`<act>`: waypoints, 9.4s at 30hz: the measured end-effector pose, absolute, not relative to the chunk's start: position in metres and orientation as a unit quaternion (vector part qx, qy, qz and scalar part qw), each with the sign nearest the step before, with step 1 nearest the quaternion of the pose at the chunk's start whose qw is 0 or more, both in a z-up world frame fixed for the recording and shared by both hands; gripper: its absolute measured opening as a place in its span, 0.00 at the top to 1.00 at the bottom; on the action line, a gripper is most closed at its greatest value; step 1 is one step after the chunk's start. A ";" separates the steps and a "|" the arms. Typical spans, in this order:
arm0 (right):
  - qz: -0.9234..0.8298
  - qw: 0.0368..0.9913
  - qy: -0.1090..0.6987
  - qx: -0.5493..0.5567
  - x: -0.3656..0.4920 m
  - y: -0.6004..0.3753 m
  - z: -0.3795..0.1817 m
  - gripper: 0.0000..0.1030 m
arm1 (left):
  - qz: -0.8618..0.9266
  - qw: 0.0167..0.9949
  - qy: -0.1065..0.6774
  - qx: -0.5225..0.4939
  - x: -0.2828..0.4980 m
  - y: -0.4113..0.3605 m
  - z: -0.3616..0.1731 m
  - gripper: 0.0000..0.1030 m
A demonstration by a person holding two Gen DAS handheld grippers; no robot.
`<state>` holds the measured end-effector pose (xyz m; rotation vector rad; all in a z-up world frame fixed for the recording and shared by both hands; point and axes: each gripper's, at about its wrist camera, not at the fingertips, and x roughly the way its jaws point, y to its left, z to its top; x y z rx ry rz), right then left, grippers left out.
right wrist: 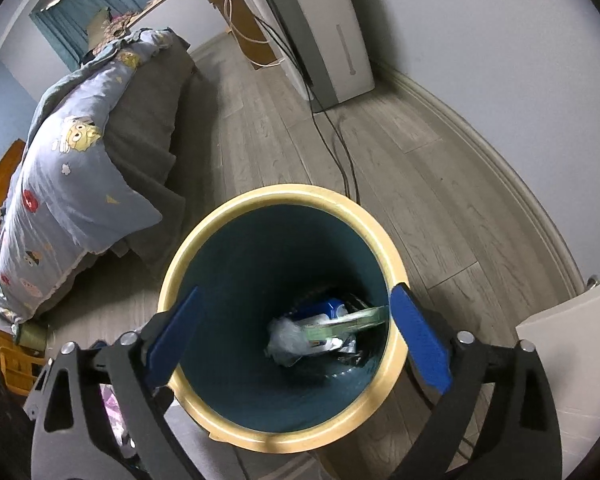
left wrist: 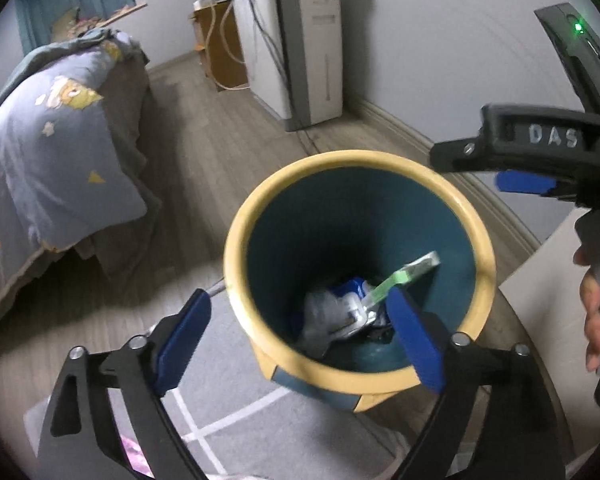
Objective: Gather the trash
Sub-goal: 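Move both tools back over the remaining trash on the cushion, then grasp a blue face mask with the right gripper while the left grasps another mask, then carry the blue mask over the teal bin with the right gripper while the left carries its mask, then open both grippers over the teal bin to drop the blue masks, then move both tools back over the trash on the cushion, then grasp the red-white paper cup with the left gripper while the right grasps a white wipe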
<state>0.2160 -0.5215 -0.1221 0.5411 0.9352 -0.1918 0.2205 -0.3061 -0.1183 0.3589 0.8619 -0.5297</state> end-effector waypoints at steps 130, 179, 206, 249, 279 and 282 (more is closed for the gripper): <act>0.059 0.905 0.417 0.057 0.180 -0.339 -0.011 0.66 | -0.114 0.918 0.379 0.022 0.078 -0.020 -0.044 0.90; -0.082 0.853 0.460 0.231 0.211 -0.522 -0.127 0.64 | -0.284 0.861 0.409 0.105 0.228 -0.305 -0.087 0.73; -0.093 0.880 0.430 0.178 0.192 -0.488 -0.068 0.06 | -0.177 0.900 0.391 0.074 0.186 -0.199 -0.050 0.08; 0.012 0.819 0.571 0.054 0.116 -0.256 -0.138 0.06 | -0.078 0.820 0.565 0.044 0.044 -0.014 -0.177 0.07; 0.049 0.759 0.646 -0.059 0.122 -0.200 -0.218 0.61 | -0.066 0.777 0.624 -0.050 0.066 0.031 -0.208 0.11; 0.057 0.761 0.644 -0.051 0.124 -0.208 -0.218 0.72 | -0.064 0.784 0.616 -0.045 0.068 0.029 -0.204 0.11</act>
